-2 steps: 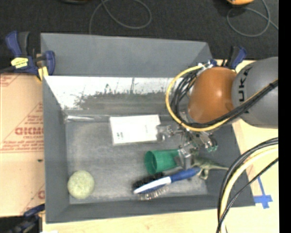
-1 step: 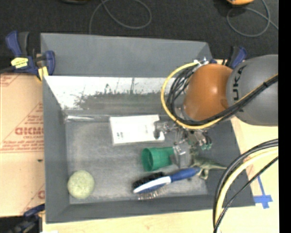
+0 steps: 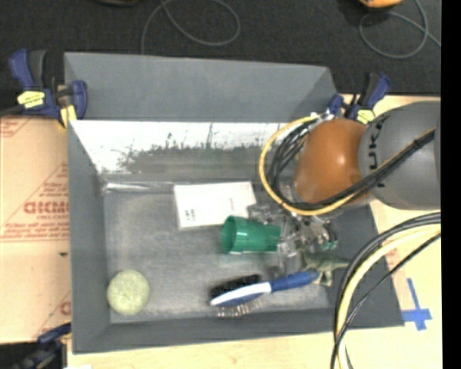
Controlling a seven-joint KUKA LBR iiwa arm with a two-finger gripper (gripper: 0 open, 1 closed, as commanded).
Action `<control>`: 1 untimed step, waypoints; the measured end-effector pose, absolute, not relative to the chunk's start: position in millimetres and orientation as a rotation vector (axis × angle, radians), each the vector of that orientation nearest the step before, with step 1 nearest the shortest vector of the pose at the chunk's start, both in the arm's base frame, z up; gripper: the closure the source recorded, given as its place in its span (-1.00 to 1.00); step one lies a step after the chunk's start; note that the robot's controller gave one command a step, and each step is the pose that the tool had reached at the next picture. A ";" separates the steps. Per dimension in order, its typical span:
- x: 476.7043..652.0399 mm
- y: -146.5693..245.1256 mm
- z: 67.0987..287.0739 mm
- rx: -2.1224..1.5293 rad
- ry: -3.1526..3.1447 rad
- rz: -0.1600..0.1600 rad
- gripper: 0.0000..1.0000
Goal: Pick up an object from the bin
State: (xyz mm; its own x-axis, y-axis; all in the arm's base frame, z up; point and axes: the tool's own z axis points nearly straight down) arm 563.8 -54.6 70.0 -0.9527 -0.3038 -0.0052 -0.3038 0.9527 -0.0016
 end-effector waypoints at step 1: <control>572.9 -53.3 70.6 -0.379 3.113 0.000 1.00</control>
Offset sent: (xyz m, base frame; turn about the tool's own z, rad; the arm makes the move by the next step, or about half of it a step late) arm 0.0000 0.0000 0.0000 0.0000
